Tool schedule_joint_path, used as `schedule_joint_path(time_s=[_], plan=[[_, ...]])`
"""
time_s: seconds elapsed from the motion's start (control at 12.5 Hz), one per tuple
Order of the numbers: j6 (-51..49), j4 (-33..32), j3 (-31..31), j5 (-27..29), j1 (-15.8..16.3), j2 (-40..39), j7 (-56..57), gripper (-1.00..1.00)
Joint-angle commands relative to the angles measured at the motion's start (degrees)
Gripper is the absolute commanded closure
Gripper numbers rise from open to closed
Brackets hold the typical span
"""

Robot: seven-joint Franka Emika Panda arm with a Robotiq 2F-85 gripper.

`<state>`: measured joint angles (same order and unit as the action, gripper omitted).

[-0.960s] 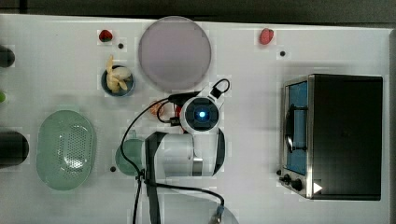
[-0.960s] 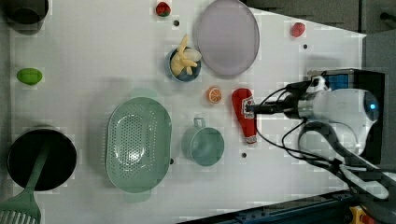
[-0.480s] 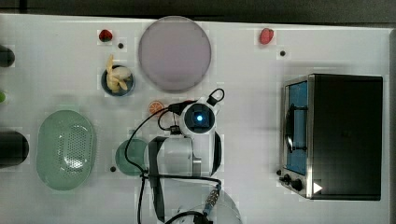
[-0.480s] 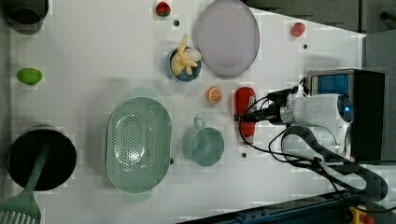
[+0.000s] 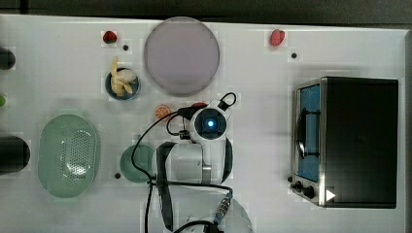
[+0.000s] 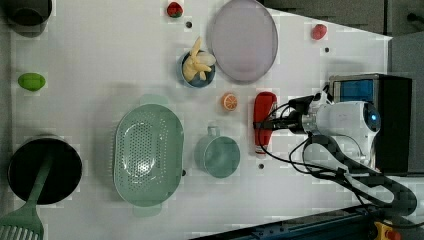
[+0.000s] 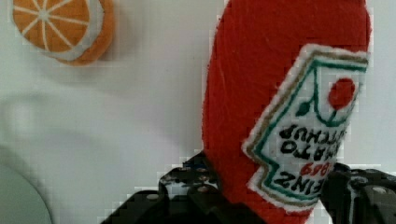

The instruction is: Pick Ketchup from the table and place it in strainer.

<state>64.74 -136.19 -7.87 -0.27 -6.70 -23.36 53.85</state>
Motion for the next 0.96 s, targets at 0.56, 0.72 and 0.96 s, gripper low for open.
schedule_joint_path(time_s=[0.56, 0.72, 0.96], plan=[[-31.5, 9.3, -1.4, 0.1, 0.6, 24.7, -5.0, -0.23], [-38.7, 12.6, -2.9, 0.2, 1.1, 28.3, -11.4, -0.23], [-42.9, 15.2, -7.5, 1.4, 2.4, 30.4, -19.1, -0.23]])
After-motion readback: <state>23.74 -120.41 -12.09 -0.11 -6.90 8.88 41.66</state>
